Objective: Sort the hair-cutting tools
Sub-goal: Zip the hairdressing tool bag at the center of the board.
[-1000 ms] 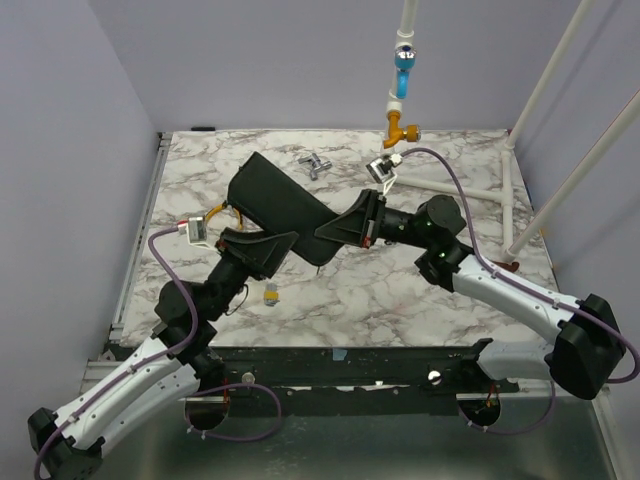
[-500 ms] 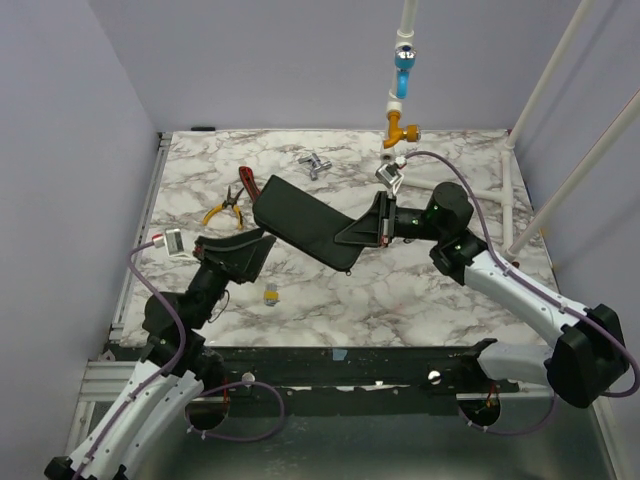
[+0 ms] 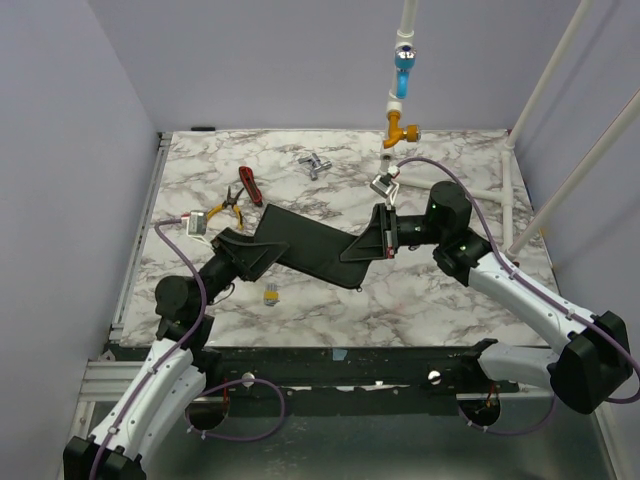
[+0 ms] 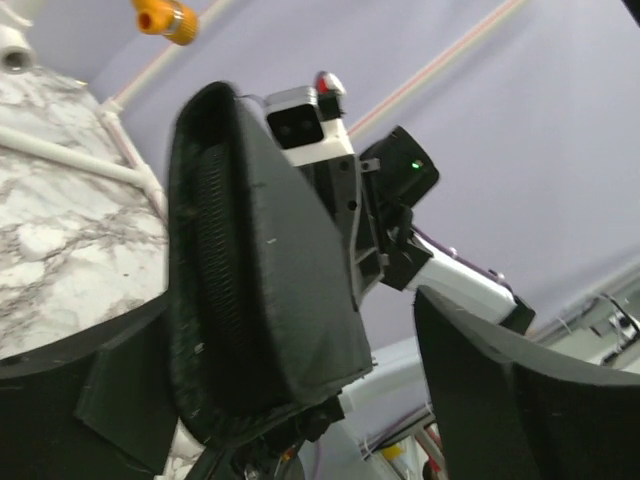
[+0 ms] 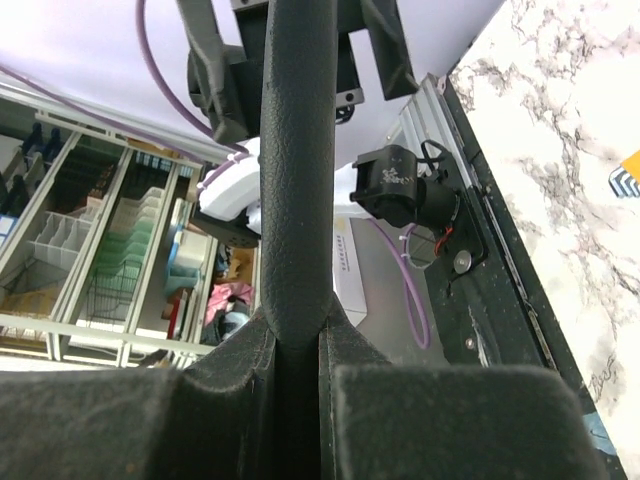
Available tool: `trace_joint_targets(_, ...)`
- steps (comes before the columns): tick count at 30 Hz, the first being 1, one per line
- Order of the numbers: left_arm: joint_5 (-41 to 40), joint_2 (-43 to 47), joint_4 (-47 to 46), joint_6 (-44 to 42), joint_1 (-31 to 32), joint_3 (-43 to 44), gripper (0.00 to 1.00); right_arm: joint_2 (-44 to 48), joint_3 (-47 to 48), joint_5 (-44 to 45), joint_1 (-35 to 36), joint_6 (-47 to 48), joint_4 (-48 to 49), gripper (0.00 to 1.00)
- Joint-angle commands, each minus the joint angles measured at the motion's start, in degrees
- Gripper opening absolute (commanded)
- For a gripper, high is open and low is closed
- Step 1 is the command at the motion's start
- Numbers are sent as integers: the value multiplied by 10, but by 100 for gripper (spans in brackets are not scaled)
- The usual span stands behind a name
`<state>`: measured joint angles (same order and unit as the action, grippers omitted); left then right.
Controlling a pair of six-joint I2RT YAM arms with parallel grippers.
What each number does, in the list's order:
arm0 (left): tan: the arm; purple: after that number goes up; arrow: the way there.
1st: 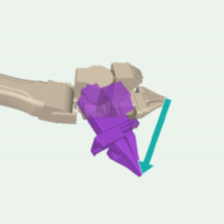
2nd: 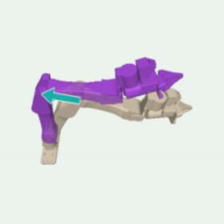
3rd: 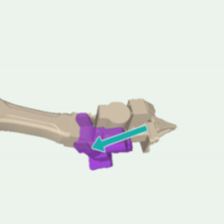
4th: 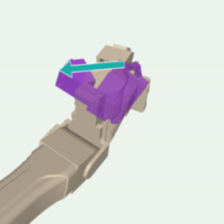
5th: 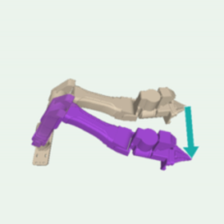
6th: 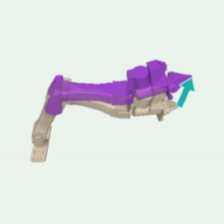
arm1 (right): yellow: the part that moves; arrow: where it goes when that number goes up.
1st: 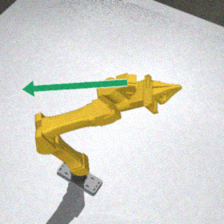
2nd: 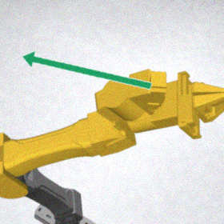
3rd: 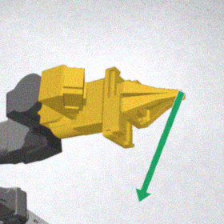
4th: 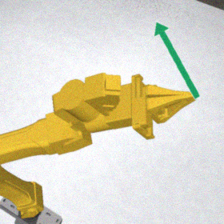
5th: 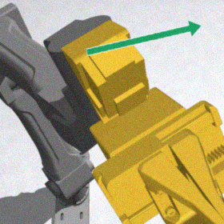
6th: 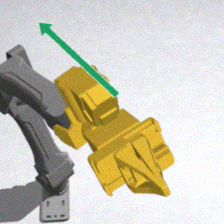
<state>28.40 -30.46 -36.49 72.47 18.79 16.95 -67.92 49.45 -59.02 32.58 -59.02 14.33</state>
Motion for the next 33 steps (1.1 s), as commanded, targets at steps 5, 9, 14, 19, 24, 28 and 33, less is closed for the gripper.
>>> trace_joint_targets(5,109,-51,-135,39,-4,22,51,-3,25,-49,1,14,-5,1)
trace_joint_targets(9,134,-72,-163,49,-4,24,39,-11,40,-54,1,33,-27,1)
trace_joint_targets(14,135,-73,-177,49,-4,25,0,-11,59,-31,1,73,-76,12)
trace_joint_targets(19,20,-18,-170,32,-4,-2,0,34,91,125,1,202,-207,77)
trace_joint_targets(24,-97,61,-97,-53,-4,32,0,119,42,243,2,249,-161,94)
trace_joint_targets(28,-132,66,-141,-83,-3,63,0,166,19,351,11,291,-148,100)
trace_joint_targets(33,-144,36,-270,-93,-3,64,0,230,-44,456,21,283,-22,100)
